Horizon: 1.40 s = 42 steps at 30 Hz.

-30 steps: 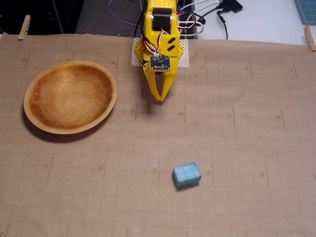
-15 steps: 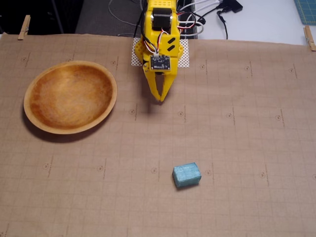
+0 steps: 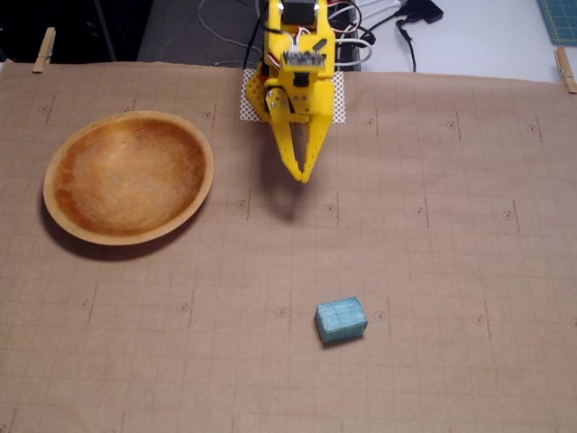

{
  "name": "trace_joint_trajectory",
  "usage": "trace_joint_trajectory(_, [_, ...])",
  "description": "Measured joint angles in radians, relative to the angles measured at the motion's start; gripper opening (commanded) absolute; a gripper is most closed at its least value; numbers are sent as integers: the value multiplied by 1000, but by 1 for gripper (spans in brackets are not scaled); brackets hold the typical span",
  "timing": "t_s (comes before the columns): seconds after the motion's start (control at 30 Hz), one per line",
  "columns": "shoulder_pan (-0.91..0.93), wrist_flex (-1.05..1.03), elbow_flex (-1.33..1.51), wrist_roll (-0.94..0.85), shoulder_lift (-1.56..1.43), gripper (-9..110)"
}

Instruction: Grasp a blue block and put it in the bowl.

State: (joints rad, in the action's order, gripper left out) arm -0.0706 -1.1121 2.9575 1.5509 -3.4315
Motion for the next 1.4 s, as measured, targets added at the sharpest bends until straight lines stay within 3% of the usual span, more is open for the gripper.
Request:
trace_joint_trajectory(0.7, [-35,342,-107,0,17,-3])
trace_joint_trajectory(1.1, [-35,376,-459,0,680,-2])
trace_joint_trajectory(1.23, [3,376,-541,0,854,6])
trace_joint_trajectory(1.4, [-2,376,-621,0,1040,26])
